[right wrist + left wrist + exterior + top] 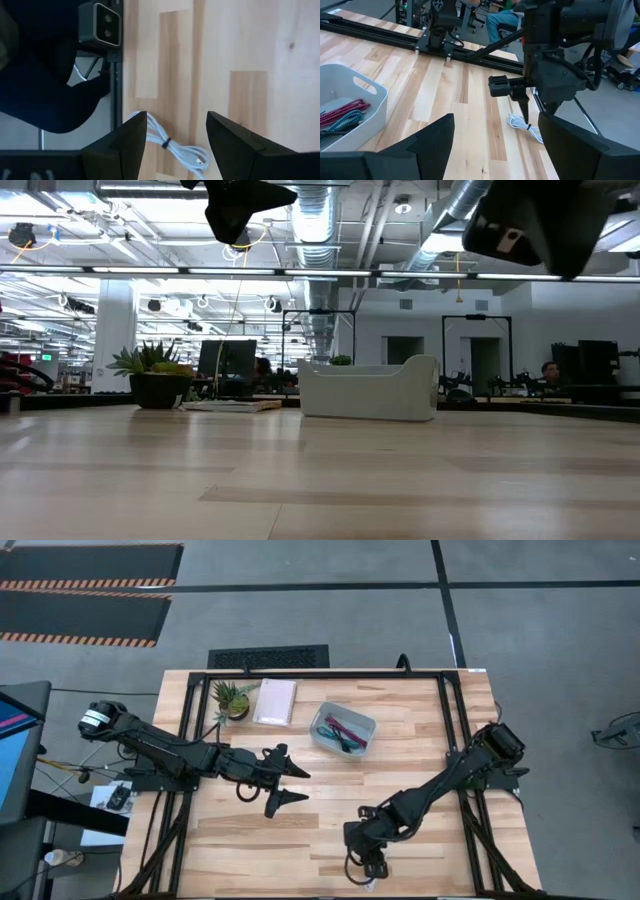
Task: Pick and place USB-C Cables
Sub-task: Put the white charger cable into the gray bin
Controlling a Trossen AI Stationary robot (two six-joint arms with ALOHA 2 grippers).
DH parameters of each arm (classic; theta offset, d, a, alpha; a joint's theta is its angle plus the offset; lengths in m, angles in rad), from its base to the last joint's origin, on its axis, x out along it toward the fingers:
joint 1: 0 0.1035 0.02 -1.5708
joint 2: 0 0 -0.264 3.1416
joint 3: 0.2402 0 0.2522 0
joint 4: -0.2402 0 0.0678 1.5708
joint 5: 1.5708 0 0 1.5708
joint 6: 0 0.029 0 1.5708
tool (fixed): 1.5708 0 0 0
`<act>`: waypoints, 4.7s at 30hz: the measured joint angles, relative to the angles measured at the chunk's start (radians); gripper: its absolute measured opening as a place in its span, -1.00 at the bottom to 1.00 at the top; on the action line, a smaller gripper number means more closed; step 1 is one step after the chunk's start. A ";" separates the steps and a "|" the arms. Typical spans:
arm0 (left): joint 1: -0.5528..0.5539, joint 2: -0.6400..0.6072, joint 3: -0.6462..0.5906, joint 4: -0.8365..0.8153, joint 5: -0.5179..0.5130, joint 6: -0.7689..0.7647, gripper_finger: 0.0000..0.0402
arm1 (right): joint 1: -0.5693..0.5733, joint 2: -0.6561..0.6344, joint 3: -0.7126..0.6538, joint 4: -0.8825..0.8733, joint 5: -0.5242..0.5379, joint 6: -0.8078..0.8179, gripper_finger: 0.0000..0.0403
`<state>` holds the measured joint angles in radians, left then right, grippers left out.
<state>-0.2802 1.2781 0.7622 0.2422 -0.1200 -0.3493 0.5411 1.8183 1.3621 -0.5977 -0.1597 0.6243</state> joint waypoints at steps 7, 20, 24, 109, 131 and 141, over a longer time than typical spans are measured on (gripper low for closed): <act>0.000 0.012 0.000 0.009 -0.001 -0.003 0.38 | -0.002 0.000 0.000 0.071 -0.028 -0.003 0.14; 0.001 0.209 0.010 0.144 0.011 -0.077 0.38 | 0.006 0.001 0.088 0.115 -0.222 0.080 0.14; 0.000 0.300 0.063 0.168 0.010 -0.089 0.38 | 0.042 -0.012 0.151 0.080 -0.233 0.111 0.14; -0.128 1.264 1.327 -0.716 -0.154 -0.099 0.28 | 0.381 -0.177 0.171 -0.114 0.591 0.449 0.14; -0.139 1.213 1.323 -0.558 0.111 0.001 -0.06 | 0.523 -0.177 0.171 -0.133 0.729 0.573 0.14; -0.209 1.241 1.323 -0.272 0.055 0.432 0.03 | 0.541 -0.177 0.172 -0.124 0.779 0.591 0.14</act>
<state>-0.4890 2.5188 2.0850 -0.0299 -0.0654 0.0828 1.0821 1.6409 1.5341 -0.7216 0.6194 1.2150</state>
